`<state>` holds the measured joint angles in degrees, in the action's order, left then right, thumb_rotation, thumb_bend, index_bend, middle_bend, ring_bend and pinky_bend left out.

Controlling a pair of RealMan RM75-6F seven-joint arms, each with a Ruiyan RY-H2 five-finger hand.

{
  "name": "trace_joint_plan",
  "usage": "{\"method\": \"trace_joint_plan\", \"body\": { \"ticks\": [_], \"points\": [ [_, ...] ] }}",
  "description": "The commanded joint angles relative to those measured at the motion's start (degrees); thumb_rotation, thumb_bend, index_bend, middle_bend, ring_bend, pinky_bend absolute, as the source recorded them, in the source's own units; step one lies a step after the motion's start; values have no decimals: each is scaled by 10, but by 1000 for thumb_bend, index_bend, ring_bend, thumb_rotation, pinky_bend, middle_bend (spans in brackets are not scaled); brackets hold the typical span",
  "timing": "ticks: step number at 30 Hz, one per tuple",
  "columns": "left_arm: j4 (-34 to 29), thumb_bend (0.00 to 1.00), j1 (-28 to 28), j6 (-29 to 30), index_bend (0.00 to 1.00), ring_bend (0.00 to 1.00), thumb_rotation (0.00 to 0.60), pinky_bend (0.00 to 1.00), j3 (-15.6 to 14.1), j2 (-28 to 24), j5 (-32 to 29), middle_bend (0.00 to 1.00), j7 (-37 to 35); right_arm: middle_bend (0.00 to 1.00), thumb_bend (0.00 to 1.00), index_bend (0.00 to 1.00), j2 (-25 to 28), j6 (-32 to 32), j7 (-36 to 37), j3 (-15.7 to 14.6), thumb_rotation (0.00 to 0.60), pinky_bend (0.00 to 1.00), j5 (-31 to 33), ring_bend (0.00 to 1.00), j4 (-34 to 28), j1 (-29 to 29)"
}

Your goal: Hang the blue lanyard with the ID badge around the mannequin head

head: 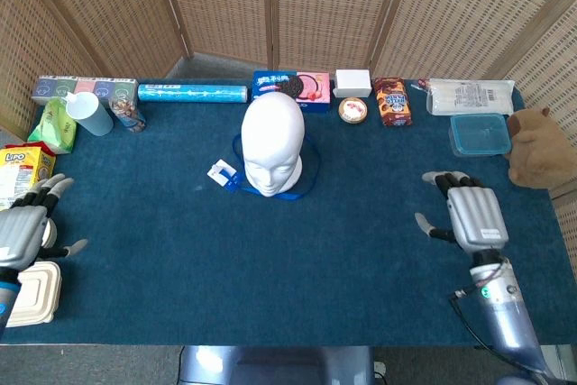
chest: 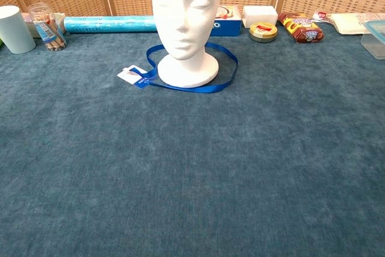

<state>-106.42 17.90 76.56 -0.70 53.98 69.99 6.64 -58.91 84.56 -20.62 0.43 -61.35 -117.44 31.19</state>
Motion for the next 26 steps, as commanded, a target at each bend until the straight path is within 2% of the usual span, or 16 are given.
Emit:
{"method": "trace_joint_plan", "body": {
  "ticks": [1,8,16,26],
  "points": [
    [9,155,-45,36,115,44,505,202,-26,-13,34,101,-34,349,352,298,14,49,6,-42,455,292,-63,289,1,-60],
    [17,155,-105,104,197,109,508,202,-51,2,103,151,-41,358,352,309,18,94,10,-65,456,293,-130,294,8,-127],
    [-11,156,-157,157,240,147,507,203,-71,8,145,182,-13,364,352,309,17,130,-11,-69,458,292,-168,297,12,-180],
    [-39,155,-173,167,249,156,509,203,-57,2,157,191,8,374,351,314,24,110,13,-50,459,292,-179,297,20,-203]
  ]
}}
